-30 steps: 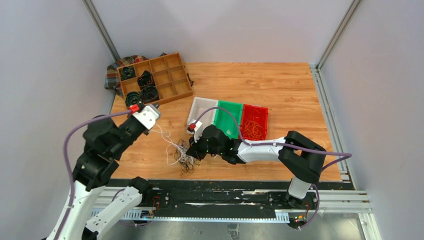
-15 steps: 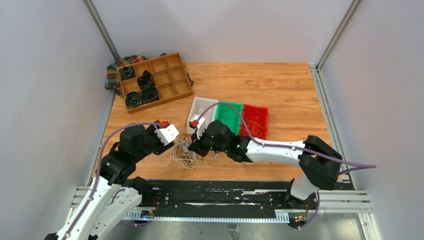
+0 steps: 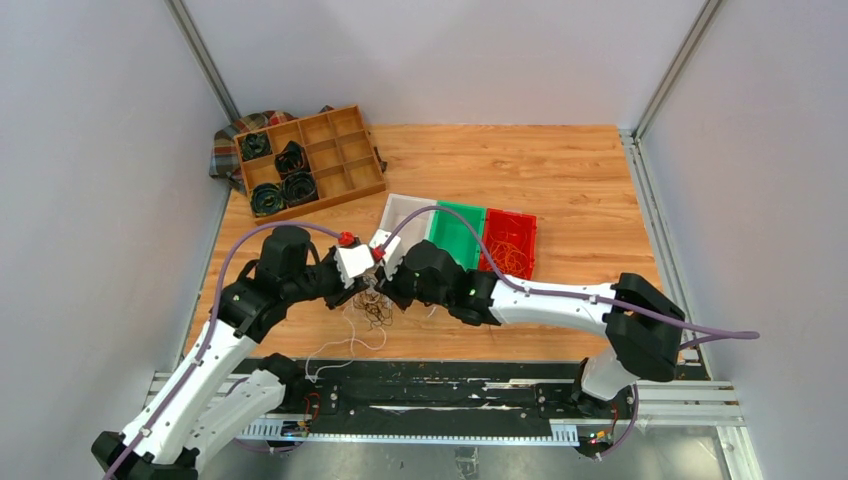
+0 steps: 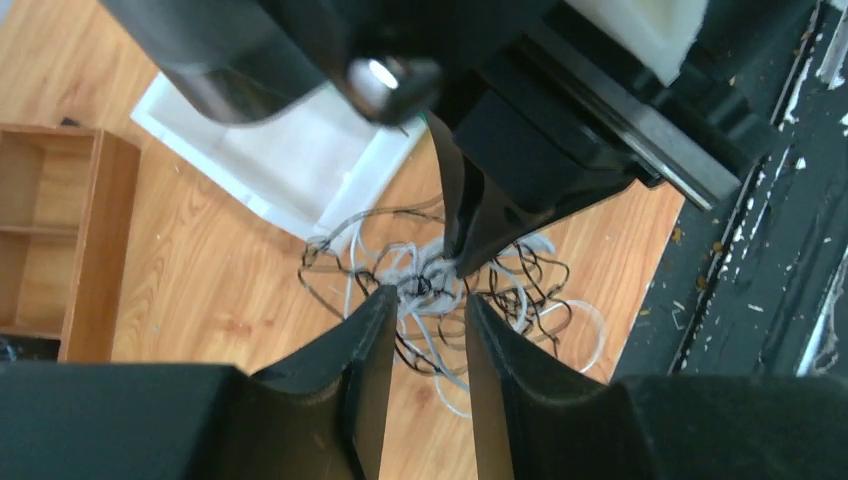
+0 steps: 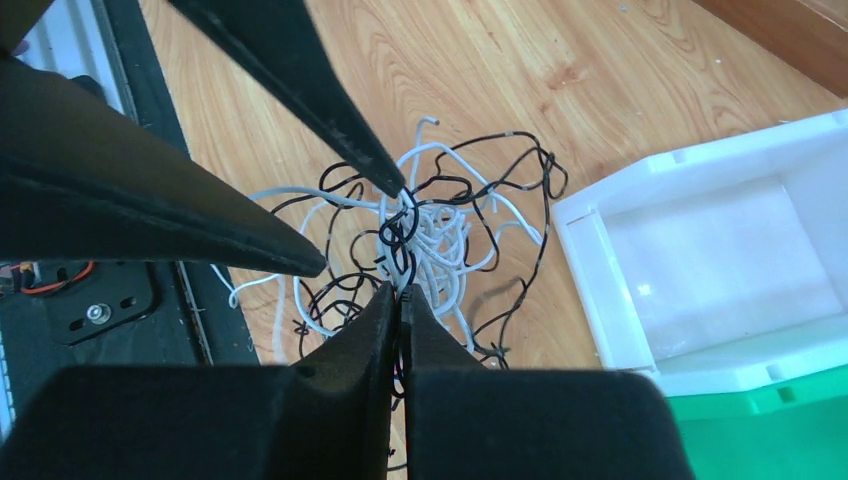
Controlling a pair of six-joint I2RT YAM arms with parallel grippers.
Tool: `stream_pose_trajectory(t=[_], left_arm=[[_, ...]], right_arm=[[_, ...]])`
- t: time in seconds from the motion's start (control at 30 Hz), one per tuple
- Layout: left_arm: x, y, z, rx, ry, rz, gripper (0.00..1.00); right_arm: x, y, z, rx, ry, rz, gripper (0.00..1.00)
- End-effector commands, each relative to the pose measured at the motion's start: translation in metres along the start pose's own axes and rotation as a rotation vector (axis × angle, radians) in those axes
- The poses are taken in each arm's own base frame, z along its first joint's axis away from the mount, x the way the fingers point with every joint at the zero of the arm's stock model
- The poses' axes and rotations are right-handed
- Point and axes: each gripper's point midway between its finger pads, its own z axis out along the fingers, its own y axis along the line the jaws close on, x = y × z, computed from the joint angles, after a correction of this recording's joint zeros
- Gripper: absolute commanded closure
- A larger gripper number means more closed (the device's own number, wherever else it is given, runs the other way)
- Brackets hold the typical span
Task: Untangle the cables
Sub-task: Untie the cable.
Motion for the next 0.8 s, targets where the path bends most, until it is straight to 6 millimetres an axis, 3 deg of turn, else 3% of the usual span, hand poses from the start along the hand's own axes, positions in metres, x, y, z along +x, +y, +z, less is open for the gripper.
stream_pose_trajectory(t=[0.0, 0.17, 0.37, 0.6, 0.77], left_arm=[[-0.006, -0.007, 0.007, 0.042, -0.043, -0.017, 0.65], [-0.005, 0.003, 0.006, -0.007, -0.041, 0.003, 0.73], [-0.011, 0.000, 0.000, -0.014, -0.063, -0.025, 0.72], [-0.064, -0.005, -0.020, 0.022, -0.229, -0.008, 0.98], [-0.116, 0.039, -0.038, -0.106, -0.270, 0.143, 0.99]], right_arm=[[-0.044, 0.004, -0.011, 0.009, -0.110, -0.035, 0.99], [-0.055, 0.010, -0.021, -0.012, -0.178, 0.003, 0.99], [-0.067, 0.014, -0.036, -0.029, -0.282, 0.059, 0.99], [-0.078, 0.014, -0.051, -0.043, -0.378, 0.117, 1.00], [-0.090, -0.014, -0.063, 0.049, -0.423, 0.192, 0.99]])
